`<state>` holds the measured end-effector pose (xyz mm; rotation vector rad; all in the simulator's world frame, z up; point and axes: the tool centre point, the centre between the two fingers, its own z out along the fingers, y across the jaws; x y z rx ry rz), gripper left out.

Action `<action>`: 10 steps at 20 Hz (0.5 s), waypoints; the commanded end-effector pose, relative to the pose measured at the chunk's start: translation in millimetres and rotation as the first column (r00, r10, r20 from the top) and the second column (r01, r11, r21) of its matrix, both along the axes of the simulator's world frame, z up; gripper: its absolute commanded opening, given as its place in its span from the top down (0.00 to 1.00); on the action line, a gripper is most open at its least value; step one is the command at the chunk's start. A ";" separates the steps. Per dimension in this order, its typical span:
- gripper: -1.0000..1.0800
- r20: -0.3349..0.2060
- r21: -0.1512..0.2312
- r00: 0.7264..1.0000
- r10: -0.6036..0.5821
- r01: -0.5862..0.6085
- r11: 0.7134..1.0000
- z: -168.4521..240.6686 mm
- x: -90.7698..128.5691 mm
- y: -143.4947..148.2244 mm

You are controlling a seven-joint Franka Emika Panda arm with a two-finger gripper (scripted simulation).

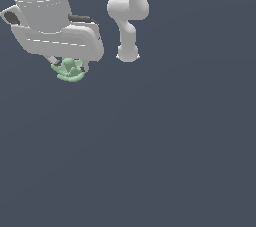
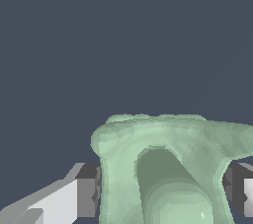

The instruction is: Pick up the object and move it to a goal position.

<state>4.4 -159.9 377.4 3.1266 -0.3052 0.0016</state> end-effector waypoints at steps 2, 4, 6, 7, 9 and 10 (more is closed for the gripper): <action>1.00 -0.001 0.000 1.000 0.000 0.000 1.000 11.3 3.2 -3.8; 1.00 -0.001 0.000 1.000 0.000 0.000 1.000 15.3 4.5 -5.2; 1.00 -0.001 0.000 1.000 0.000 0.000 1.000 17.9 5.5 -6.2; 1.00 -0.001 0.000 1.000 0.000 0.000 1.000 18.7 5.9 -6.5; 1.00 -0.001 0.000 1.000 0.000 0.000 1.000 19.6 6.3 -6.8; 1.00 -0.001 0.000 1.000 0.000 0.000 1.000 19.7 6.3 -6.8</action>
